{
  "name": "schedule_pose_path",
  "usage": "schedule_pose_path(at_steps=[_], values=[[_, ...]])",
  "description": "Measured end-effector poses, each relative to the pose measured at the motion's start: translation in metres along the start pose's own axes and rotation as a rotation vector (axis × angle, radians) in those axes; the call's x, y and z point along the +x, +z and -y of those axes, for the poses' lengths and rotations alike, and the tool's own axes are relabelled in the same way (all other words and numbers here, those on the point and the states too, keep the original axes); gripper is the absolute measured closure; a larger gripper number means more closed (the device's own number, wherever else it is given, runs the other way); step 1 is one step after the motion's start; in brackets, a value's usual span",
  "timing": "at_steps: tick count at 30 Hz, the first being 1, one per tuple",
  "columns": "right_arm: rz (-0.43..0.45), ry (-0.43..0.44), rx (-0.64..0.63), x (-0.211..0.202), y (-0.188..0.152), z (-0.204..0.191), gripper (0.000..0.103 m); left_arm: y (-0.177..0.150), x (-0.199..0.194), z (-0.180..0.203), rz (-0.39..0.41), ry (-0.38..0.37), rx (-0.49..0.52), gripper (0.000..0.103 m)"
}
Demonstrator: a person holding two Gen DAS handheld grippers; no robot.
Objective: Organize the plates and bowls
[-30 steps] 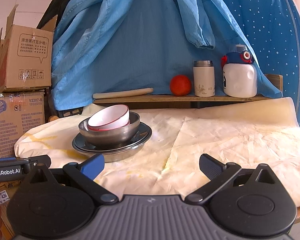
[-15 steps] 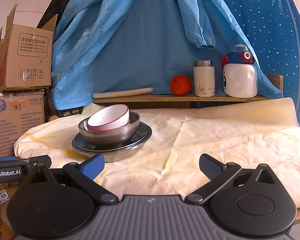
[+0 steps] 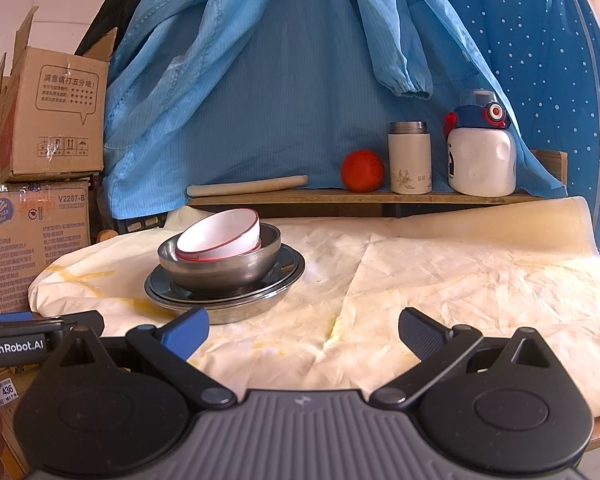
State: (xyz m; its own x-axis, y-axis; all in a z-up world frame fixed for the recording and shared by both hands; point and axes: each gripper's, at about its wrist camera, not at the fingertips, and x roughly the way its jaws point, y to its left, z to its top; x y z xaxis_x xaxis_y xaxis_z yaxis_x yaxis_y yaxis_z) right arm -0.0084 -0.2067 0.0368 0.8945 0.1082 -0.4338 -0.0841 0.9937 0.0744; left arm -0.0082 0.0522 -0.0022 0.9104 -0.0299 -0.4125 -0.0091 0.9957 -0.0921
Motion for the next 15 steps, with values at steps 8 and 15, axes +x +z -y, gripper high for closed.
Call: schedule_pose_path(at_steps=[8,15], values=[[-0.001,0.000,-0.001,-0.0008,0.0002,-0.0001,0.000,0.0001,0.0002,-0.0007,0.000,0.000,0.003,0.001],[-0.002,0.001,-0.001,-0.0005,0.0004,0.0001,0.000,0.0003,0.0000,-0.0008,-0.001,0.000,0.003,0.001]])
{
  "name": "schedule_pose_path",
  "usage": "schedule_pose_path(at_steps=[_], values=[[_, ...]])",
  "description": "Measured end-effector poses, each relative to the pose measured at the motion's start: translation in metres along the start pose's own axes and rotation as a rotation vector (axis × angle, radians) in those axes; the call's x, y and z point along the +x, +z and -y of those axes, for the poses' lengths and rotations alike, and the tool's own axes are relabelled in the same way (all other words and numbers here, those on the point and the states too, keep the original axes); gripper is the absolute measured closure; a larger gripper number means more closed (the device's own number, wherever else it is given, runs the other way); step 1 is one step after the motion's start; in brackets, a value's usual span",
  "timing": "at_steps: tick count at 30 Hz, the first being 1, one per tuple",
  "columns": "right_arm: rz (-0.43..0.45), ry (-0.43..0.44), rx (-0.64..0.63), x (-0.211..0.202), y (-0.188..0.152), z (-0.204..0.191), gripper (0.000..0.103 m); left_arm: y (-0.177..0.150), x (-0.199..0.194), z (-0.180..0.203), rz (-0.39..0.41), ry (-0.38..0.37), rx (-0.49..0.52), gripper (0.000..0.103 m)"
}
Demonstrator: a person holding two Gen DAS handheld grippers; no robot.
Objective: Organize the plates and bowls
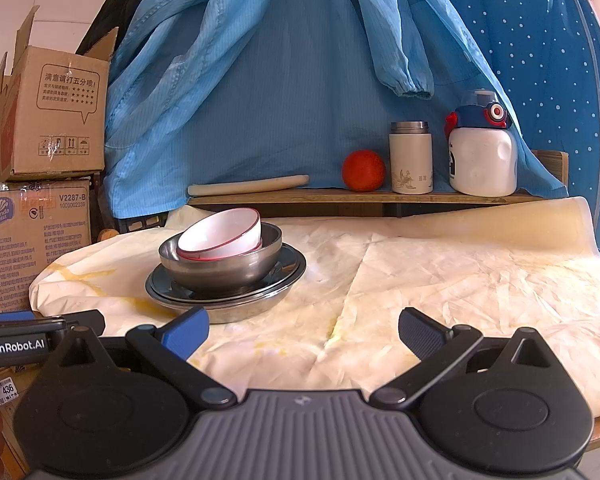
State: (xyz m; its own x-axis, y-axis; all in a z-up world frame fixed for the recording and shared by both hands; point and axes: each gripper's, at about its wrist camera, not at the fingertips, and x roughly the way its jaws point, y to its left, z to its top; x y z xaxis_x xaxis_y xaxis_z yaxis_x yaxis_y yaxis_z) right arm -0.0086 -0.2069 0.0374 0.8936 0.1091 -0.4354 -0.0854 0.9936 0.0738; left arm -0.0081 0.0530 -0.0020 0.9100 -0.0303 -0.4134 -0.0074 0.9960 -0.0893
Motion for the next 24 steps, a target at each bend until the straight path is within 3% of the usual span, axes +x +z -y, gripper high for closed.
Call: schedule_pose_path(at_steps=[24], values=[[0.000,0.001,-0.002,-0.0002,0.0002,0.0009,0.000,0.0003,0.0000,-0.0021,-0.002,-0.012,0.002,0.001]])
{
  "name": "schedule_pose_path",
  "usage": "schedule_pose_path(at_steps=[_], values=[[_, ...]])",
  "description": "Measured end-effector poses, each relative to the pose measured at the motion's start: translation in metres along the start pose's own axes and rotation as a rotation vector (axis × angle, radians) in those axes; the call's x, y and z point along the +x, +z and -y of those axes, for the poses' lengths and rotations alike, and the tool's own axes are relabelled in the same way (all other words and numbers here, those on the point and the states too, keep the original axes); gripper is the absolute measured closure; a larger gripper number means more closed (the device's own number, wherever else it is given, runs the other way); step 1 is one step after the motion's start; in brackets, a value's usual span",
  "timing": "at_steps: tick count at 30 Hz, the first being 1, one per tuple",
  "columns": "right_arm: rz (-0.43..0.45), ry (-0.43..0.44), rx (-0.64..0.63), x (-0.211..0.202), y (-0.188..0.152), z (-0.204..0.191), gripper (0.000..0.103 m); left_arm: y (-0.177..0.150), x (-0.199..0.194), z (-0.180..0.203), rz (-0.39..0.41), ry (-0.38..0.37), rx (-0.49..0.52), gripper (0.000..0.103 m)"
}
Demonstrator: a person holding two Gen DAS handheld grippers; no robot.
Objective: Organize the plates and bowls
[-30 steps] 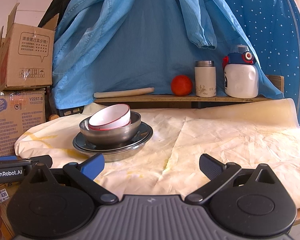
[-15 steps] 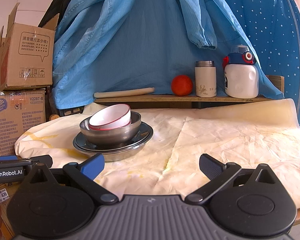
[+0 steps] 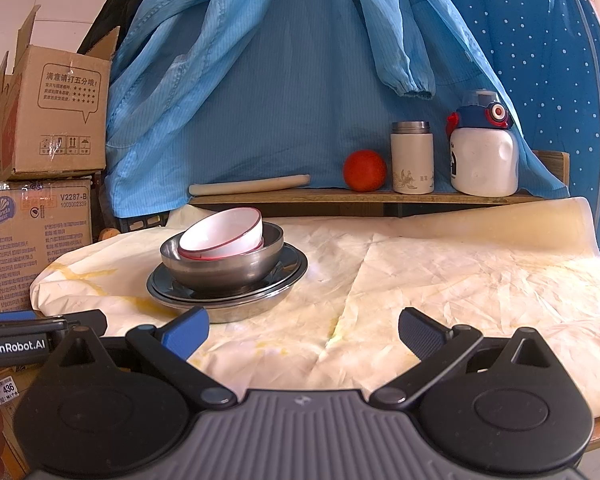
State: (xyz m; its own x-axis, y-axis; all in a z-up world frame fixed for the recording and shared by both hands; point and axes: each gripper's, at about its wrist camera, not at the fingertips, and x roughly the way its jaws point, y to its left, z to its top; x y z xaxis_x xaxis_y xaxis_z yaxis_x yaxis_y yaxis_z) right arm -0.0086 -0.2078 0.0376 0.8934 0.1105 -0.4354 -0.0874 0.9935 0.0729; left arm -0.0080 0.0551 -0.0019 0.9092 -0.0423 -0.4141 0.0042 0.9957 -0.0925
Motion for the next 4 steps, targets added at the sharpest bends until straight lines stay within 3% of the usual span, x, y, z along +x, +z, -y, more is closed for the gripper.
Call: schedule_pose_path(at_steps=[4], values=[[-0.001,0.000,0.001,0.0003,0.0001,0.0001,0.000,0.0003,0.0007,-0.0011,-0.004,-0.008,0.003,0.001]])
